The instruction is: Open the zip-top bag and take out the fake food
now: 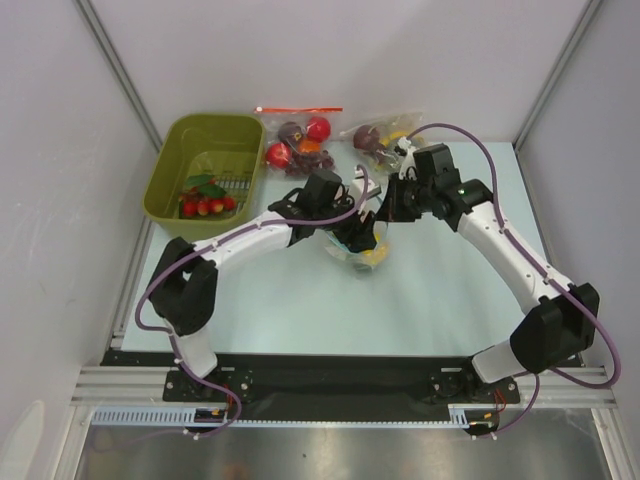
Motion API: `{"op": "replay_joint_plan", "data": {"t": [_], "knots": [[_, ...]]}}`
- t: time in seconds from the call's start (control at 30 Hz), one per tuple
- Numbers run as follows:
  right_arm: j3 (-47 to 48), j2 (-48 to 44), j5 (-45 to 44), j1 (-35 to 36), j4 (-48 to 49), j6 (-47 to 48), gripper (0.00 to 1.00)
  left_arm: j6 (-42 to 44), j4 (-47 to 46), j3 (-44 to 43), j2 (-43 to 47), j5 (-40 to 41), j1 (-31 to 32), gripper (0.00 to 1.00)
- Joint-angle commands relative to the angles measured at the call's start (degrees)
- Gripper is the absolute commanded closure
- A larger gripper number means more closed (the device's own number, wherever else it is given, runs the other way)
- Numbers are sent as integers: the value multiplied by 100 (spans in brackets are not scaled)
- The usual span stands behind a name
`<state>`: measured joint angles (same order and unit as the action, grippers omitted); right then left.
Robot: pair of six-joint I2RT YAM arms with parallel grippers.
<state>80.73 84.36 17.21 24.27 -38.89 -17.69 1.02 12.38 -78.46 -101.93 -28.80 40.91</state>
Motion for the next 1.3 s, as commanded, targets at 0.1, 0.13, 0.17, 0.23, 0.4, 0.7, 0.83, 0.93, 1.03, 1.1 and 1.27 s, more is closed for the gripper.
{"op": "replay_joint_plan", "data": {"t": [0.1,0.13,0.17,0.23,0.4,0.7,0.83,0.93,1.03,1.1,1.27], "knots": [[-180,-385,98,-221,136,-112,100,145,-386,-3,-274,260,146,26],[-206,-411,133,-247,137,-103,100,127,-412,-3,-301,321,163,26],[-233,-429,133,-274,154,-120,100,118,-429,6,-319,418,181,26],[-320,-481,203,-291,189,-129,100,109,-491,-3,-380,559,233,25],[-400,-508,309,-353,224,-138,100,57,-491,-143,-643,621,339,21],[-444,-543,406,-599,101,38,100,4,-350,-311,-960,586,401,69],[-470,-517,432,-766,31,152,100,-66,-272,-398,-873,586,401,87],[-470,-455,388,-819,-39,283,100,-232,-236,-443,-724,533,401,97],[-514,-438,371,-819,-83,363,100,-374,-219,-425,-486,594,401,100],[-576,-455,344,-819,-57,354,100,-470,-193,-434,-302,691,401,100],[-629,-455,300,-819,-48,389,100,-567,1,-504,-56,840,401,100]]}}
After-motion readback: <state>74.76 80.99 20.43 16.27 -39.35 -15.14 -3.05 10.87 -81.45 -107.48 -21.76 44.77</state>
